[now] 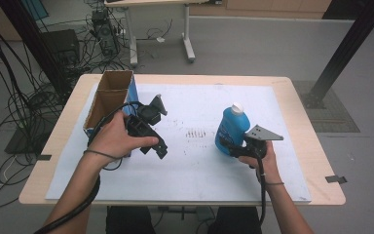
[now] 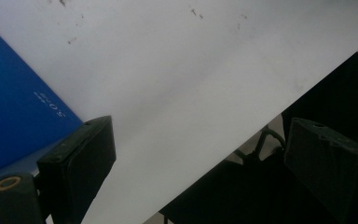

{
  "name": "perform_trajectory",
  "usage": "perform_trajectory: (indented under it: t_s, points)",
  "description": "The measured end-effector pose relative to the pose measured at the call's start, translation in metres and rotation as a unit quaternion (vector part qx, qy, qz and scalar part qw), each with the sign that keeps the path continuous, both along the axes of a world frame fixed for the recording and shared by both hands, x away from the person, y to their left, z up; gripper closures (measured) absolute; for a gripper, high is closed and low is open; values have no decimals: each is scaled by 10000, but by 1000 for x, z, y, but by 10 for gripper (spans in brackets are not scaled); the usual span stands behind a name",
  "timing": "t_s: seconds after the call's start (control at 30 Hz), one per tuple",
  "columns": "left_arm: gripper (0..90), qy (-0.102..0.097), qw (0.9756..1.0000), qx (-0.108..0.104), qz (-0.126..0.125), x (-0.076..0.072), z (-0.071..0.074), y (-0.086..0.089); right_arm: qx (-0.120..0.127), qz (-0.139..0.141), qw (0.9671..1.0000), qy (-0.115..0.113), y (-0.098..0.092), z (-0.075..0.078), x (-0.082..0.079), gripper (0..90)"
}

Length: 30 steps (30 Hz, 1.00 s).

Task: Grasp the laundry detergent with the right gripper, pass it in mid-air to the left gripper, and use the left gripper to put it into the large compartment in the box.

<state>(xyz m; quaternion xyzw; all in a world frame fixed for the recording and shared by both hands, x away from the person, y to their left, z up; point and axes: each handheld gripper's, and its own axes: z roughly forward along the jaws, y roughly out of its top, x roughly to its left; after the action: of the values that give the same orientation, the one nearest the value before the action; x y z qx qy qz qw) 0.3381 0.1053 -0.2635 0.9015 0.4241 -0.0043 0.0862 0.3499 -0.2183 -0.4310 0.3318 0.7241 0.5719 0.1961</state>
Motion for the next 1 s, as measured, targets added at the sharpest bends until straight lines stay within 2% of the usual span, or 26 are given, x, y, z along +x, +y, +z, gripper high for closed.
perform_trajectory:
  t_s: [0.13,0.2,0.3,0.33,0.57,0.63,0.67,0.77,0.8,0.9,0.93,1.0]
  points:
    - [90,-63,9999,-25,-96,1,11,-1,-16,107,9999,46,2,5,0,409]
    - [90,-84,9996,-97,-264,1,21,-3,18,246,9997,89,2,8,0,409]
    - [90,-90,9991,-52,-406,1,25,-4,13,366,9993,100,3,10,0,409]
    - [91,-125,9987,-29,-503,1,30,-5,7,498,9987,113,4,13,-1,409]
    - [90,-131,9972,-67,-735,2,40,-9,121,834,9964,119,5,20,-2,409]
    - [90,-101,9960,-105,-879,3,43,-11,298,1059,9939,111,7,25,1,409]
    - [90,-101,9960,-105,-879,3,43,-11,298,1059,9939,111,7,25,1,409]
    - [90,-137,9953,-118,-956,1,47,-13,414,1378,9895,121,11,32,3,409]
    - [90,-156,9947,-121,-1014,1,49,-13,414,1378,9895,121,11,32,3,409]
    - [90,-157,9941,-127,-1067,-1,52,-12,416,1609,9860,146,15,38,3,409]
    - [90,-169,9942,-138,-1056,-2,54,-11,423,1733,9837,216,17,41,2,409]
    - [90,-170,9935,-157,-1112,-3,55,-11,386,1799,9827,223,18,42,2,409]
